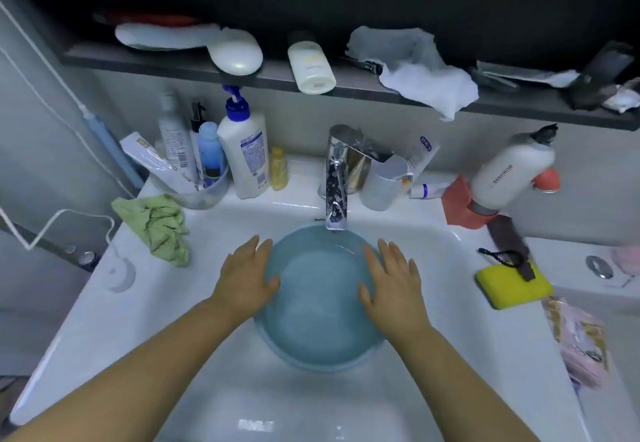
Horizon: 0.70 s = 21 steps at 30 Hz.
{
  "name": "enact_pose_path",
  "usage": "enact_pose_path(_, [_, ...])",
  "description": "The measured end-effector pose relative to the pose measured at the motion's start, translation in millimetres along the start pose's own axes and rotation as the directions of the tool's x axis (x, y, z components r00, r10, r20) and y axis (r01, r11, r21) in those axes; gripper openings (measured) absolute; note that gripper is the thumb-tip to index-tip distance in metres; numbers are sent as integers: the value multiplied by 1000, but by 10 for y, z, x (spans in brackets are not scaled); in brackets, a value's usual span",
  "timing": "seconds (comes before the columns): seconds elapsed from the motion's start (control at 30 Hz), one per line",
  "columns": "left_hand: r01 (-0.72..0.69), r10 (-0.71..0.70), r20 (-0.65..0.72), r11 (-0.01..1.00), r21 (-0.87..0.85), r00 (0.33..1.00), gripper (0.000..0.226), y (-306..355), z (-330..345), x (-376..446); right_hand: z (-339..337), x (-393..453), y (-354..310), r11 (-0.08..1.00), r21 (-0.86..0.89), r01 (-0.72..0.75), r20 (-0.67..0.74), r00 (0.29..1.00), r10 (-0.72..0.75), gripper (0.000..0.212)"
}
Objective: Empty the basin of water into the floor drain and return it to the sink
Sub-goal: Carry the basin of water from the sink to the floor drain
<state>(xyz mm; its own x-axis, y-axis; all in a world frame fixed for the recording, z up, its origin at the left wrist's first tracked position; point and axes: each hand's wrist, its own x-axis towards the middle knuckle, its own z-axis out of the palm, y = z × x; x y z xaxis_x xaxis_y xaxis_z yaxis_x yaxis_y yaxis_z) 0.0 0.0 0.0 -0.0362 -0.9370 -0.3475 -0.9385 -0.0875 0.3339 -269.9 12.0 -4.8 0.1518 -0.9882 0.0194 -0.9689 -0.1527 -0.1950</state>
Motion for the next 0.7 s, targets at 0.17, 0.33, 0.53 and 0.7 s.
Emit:
enact_pose_path(0.17, [46, -46, 2, 992, -121, 999, 80, -86, 145, 113, 146, -26, 226, 987, 53, -149, 152, 979, 140, 77])
enact_pose_path(0.33, [173, -170, 45, 891, -419, 984, 86, -173, 318, 223, 284, -151, 353, 852, 371, -369, 260, 922, 286, 77])
enact_pose_path(0.53, [470, -416, 324, 321, -822, 850, 47, -197, 422, 194, 303, -205, 357, 635, 596, -491, 344, 871, 351, 55])
enact_pose_path(0.7, [414, -396, 328, 154, -897, 858, 39, -150, 422, 142, 257, -178, 290, 584, 643, -496, 336, 868, 367, 48])
